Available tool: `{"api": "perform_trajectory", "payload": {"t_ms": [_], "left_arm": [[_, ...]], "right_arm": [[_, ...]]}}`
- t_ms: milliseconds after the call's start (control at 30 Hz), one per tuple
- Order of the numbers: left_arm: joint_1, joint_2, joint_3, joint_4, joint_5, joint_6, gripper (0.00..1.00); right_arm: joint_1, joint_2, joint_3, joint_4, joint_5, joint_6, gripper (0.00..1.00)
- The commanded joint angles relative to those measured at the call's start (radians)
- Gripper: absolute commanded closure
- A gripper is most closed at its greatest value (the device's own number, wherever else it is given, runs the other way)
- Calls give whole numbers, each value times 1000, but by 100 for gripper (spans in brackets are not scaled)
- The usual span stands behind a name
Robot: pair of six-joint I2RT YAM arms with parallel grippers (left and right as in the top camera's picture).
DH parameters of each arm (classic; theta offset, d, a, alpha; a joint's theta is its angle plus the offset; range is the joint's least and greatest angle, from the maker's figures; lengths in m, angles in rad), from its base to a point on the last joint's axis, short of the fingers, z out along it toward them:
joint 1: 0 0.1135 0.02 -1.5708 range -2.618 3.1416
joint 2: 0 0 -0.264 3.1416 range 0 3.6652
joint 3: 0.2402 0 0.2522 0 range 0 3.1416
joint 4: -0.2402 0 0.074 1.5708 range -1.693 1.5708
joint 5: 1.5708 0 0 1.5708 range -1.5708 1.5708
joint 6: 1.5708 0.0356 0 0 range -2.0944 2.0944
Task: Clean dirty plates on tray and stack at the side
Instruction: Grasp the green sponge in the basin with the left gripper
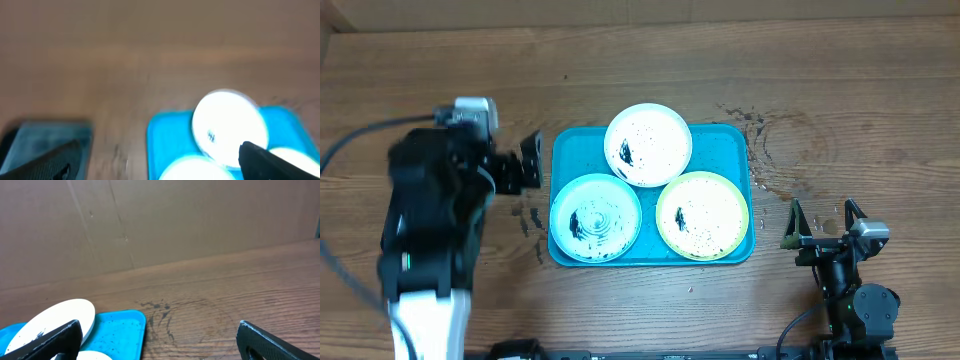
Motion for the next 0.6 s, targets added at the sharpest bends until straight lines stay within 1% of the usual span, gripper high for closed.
{"api": "perform_trajectory", "payload": {"t_ms": [0, 33, 100, 167, 233, 367, 567], "left_arm": [[36, 142, 137, -138, -231, -223, 0], [64, 195, 196, -216, -276, -269, 0], [116, 257, 262, -291, -311, -321, 0], [199, 312, 290, -310, -306, -394, 0], [257, 343, 287, -311, -261, -463, 0], [361, 433, 287, -298, -232, -470, 0], [425, 572, 287, -291, -230, -536, 0]], "right_arm": [[-2, -8, -10, 8, 3, 8, 0], [-2, -8, -10, 8, 3, 8, 0], [-2, -8, -10, 8, 3, 8, 0], [-2, -8, -10, 8, 3, 8, 0], [-2, -8, -10, 8, 3, 8, 0], [-2, -8, -10, 8, 3, 8, 0], [-2, -8, -10, 8, 3, 8, 0]]}}
